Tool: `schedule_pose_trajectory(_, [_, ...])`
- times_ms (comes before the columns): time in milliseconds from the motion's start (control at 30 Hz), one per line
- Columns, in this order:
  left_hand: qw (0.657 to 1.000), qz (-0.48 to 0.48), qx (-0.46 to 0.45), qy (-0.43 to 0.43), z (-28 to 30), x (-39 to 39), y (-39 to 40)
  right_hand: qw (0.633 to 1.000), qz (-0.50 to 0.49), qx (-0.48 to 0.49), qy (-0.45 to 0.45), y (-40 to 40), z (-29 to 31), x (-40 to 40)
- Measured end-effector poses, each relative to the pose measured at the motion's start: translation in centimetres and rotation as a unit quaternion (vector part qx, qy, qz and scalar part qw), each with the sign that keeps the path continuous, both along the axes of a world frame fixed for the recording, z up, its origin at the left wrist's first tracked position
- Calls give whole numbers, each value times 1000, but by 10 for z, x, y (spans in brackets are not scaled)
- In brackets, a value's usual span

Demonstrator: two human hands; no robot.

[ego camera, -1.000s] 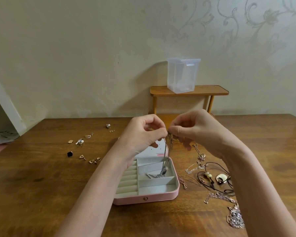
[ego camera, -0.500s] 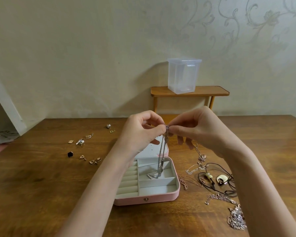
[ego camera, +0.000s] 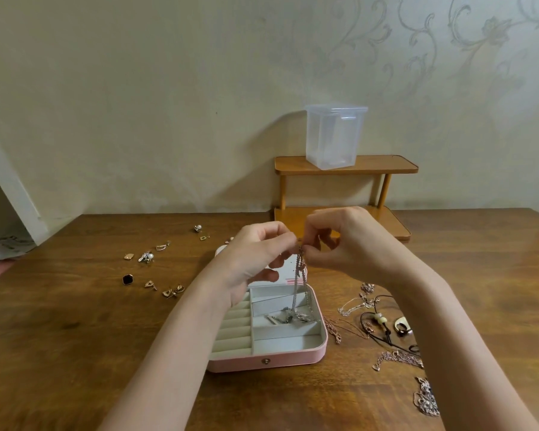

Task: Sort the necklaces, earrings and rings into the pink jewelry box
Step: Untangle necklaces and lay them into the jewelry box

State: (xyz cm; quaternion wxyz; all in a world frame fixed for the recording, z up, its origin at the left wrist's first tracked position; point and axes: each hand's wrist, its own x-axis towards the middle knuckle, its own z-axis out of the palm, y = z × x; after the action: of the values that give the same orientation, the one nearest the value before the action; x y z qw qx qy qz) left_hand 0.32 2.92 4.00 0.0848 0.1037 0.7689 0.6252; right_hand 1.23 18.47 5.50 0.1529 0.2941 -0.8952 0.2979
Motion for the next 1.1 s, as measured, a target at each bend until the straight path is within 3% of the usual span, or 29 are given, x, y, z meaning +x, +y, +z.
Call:
schedule_pose_trajectory(100, [997, -2, -46, 55, -1, -1, -1, 1000, 13, 21, -4, -1, -3, -2])
schedule_pose_trajectory(233, [989, -50, -74, 117, 5, 1, -3, 996, 46, -38, -67, 3, -2, -2])
schedule_pose_trajectory(433, [987, -147, -63, -12, 5, 1, -11, 979, 100, -42, -173, 3, -2, 1])
schedule_pose_trajectory(600, [988, -103, 42, -104, -1, -3, -8, 988, 61, -26, -137, 6, -4, -1])
schedule_pose_trajectory(667, [994, -61, 62, -63, -3, -2, -2, 990, 50, -28, -128, 4, -5, -1])
schedule_pose_trajectory(767, [997, 1, -9, 75, -6, -3, 4, 991, 37, -26, -125, 4, -7, -2])
schedule_pose_trajectory(833, [992, 10, -29, 120, -6, -3, 5, 990, 32, -38, -129, 6, -7, -3])
schedule_pose_trajectory(1100, [996, -6, 47, 80, -5, -2, 4, 992, 22, -62, -109, 9, -3, -4])
